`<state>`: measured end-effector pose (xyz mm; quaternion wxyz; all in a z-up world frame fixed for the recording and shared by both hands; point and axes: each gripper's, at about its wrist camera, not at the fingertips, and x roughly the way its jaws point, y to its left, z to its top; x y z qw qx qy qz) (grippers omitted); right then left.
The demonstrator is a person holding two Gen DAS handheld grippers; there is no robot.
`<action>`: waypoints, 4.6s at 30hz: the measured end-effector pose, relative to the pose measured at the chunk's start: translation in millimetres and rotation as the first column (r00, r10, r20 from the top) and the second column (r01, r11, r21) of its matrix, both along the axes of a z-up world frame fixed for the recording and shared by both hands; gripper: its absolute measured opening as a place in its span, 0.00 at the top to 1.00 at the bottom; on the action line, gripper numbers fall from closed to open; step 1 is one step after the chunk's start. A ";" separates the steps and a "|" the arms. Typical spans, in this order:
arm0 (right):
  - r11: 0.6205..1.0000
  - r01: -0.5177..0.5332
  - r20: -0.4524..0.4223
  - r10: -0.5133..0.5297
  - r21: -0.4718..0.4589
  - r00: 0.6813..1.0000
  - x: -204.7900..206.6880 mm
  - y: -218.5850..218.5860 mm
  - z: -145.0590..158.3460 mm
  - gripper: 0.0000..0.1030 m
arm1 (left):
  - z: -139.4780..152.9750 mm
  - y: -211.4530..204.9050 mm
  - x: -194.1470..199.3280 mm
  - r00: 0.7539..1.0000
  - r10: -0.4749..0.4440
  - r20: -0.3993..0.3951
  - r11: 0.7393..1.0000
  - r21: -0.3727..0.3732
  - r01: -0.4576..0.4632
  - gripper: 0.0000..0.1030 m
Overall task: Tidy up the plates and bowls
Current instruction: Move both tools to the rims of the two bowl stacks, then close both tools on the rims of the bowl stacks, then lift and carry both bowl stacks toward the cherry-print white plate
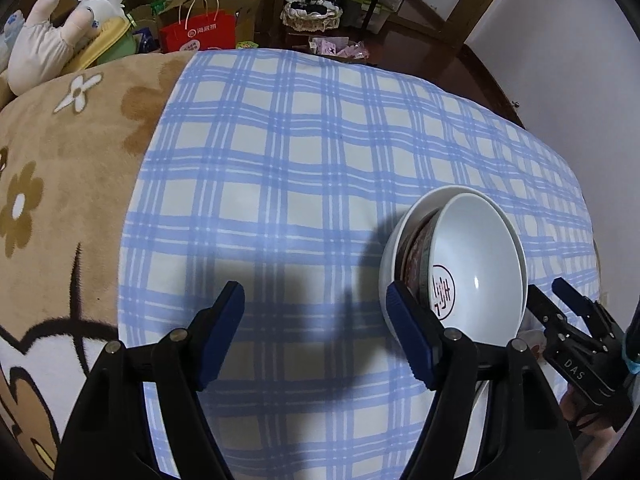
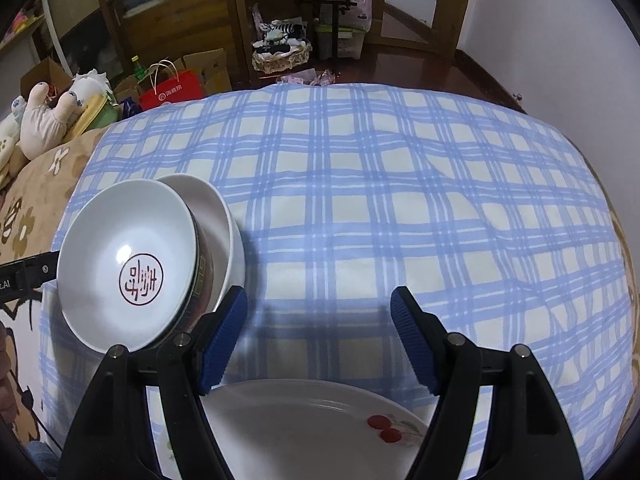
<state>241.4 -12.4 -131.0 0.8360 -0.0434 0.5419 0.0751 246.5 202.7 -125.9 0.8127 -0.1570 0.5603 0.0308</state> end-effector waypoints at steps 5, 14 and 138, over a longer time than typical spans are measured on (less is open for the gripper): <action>1.000 0.005 -0.001 -0.005 0.001 1.000 1.1 2.4 -0.9 0.25 | -2.2 -0.2 2.5 1.000 -0.011 0.005 0.997 -0.077 0.012 0.33; 0.999 0.010 0.003 -0.010 0.037 1.000 4.2 -1.7 5.0 0.25 | -1.8 -2.6 4.8 1.000 -0.025 0.009 0.994 -0.104 0.025 0.33; 0.995 0.039 -0.157 -0.024 0.092 0.987 24.5 39.3 -9.0 0.94 | -16.4 -33.6 14.0 1.000 0.008 0.023 0.987 -0.161 -0.005 0.94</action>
